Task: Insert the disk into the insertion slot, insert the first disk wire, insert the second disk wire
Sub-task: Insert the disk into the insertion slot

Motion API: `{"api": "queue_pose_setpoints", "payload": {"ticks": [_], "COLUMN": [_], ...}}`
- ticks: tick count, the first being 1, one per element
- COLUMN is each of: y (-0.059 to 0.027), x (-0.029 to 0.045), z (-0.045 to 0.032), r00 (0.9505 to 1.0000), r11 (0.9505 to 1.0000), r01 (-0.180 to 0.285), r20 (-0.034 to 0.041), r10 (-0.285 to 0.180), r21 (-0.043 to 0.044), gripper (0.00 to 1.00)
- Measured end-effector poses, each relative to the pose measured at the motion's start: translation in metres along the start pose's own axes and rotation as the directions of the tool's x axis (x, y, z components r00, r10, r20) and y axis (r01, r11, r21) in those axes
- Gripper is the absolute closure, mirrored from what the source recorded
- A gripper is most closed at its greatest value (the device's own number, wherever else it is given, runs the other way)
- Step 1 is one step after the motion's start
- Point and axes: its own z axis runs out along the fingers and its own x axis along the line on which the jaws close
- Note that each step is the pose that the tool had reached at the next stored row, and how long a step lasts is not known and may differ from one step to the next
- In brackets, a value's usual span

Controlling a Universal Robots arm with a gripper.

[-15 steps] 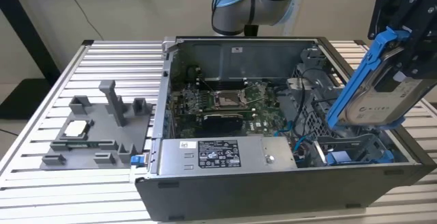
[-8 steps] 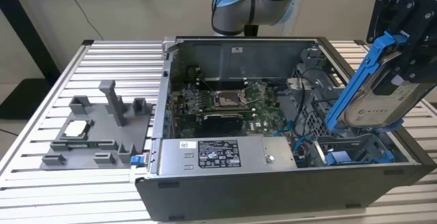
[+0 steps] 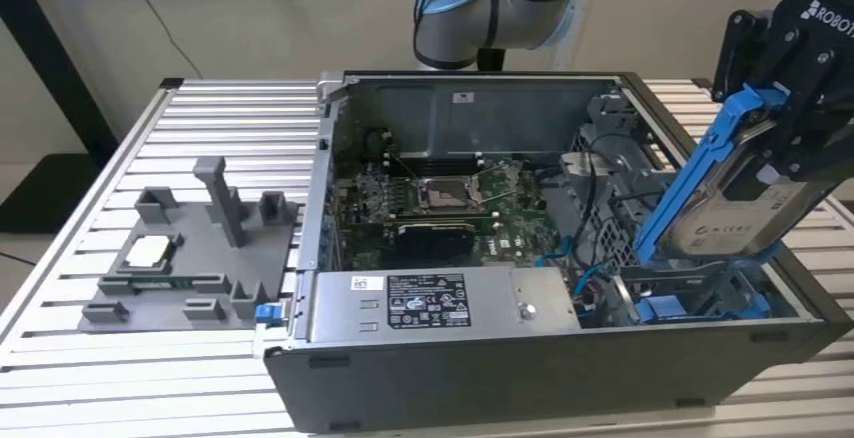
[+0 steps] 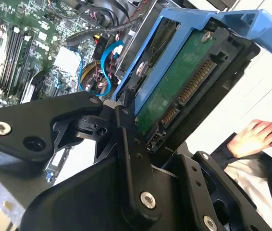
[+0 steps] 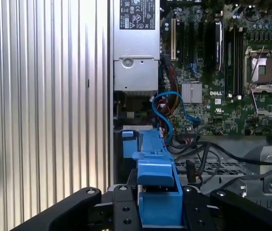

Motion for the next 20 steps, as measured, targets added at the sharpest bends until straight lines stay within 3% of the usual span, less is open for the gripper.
{"api": "queue_pose_setpoints", "payload": {"ticks": [10, 20], "y": [-0.0033, -0.0075], "x": [-0.0001, -0.0001], "z": [0.0133, 0.0282], "r00": [0.9999, 0.9999], "r11": [1.0000, 1.0000], "r01": [0.006, 0.007], "r20": [0.0127, 0.0130], "r10": [-0.006, -0.007], "r21": [-0.0002, -0.0002], "gripper": [0.67, 0.67]}}
